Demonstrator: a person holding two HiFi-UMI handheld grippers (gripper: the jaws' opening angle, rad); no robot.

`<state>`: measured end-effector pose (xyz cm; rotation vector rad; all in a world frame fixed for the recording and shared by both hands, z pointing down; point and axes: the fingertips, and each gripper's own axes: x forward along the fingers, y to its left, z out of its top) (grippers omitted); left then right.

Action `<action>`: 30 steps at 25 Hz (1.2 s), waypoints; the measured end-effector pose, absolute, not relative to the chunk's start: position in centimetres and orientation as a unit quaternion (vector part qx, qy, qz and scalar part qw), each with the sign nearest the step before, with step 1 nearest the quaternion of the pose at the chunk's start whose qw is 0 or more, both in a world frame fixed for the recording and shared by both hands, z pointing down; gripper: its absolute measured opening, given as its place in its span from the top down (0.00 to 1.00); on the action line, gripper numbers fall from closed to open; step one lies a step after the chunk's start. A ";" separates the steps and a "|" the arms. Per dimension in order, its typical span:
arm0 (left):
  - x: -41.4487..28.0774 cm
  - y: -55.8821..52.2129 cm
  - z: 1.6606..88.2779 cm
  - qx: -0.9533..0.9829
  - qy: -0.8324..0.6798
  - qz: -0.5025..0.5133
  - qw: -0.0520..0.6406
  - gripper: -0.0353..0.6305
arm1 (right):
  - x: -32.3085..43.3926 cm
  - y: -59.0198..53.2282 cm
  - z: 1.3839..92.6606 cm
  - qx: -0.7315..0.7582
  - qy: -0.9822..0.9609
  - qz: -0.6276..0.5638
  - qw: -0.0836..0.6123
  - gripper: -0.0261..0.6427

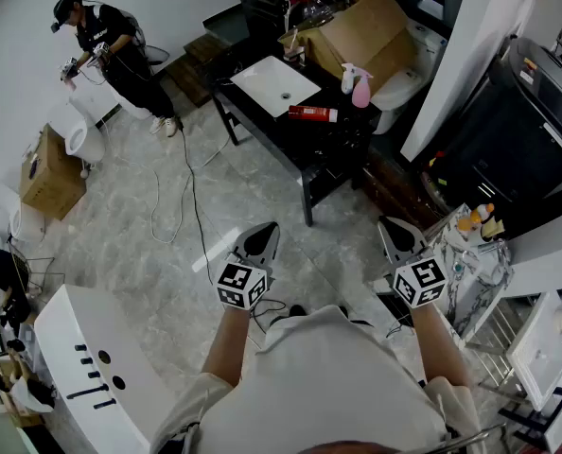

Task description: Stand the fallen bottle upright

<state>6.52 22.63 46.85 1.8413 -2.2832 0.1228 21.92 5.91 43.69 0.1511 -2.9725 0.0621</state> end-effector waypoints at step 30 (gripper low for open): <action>4.3 23.7 47.3 0.671 -0.732 0.028 0.109 0.82 | 19.0 9.2 43.9 0.071 -0.993 0.025 0.090 0.91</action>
